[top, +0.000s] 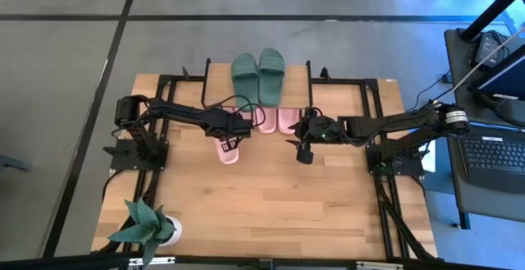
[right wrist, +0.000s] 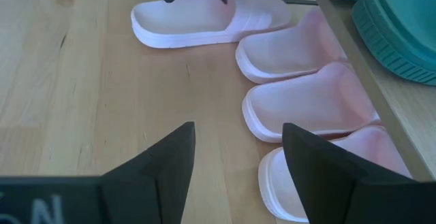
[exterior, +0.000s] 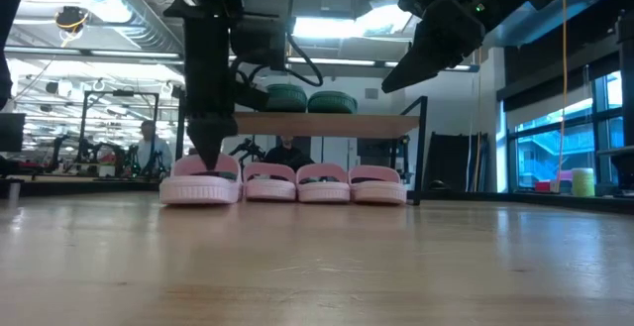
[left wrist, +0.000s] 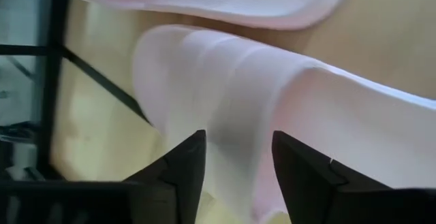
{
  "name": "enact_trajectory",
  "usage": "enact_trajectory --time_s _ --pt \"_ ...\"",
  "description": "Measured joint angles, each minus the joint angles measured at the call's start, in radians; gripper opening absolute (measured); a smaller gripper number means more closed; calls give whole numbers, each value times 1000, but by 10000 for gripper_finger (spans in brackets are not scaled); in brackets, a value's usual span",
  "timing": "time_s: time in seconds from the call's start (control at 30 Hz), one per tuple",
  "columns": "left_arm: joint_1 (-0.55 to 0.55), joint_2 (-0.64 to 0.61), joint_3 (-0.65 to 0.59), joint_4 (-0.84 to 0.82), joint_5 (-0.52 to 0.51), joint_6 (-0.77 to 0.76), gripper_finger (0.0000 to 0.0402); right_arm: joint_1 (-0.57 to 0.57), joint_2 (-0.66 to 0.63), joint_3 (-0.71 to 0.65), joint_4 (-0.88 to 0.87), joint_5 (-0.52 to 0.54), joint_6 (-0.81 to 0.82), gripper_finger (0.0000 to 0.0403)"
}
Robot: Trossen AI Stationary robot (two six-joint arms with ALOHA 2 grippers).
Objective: Pick and place slides into the shelf
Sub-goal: Put the pink slipper under the shelf
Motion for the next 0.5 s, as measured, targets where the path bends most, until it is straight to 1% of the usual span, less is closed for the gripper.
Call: enact_trajectory --time_s 0.13,0.33,0.5 --pt "-3 -1 0 -5 58 1 163 0 0 0 0 0 0 221" --pt "-28 -2 0 -14 105 25 164 0 0 0 0 0 0 221" --pt "-40 -2 0 -15 113 29 164 0 0 0 0 0 1 221"
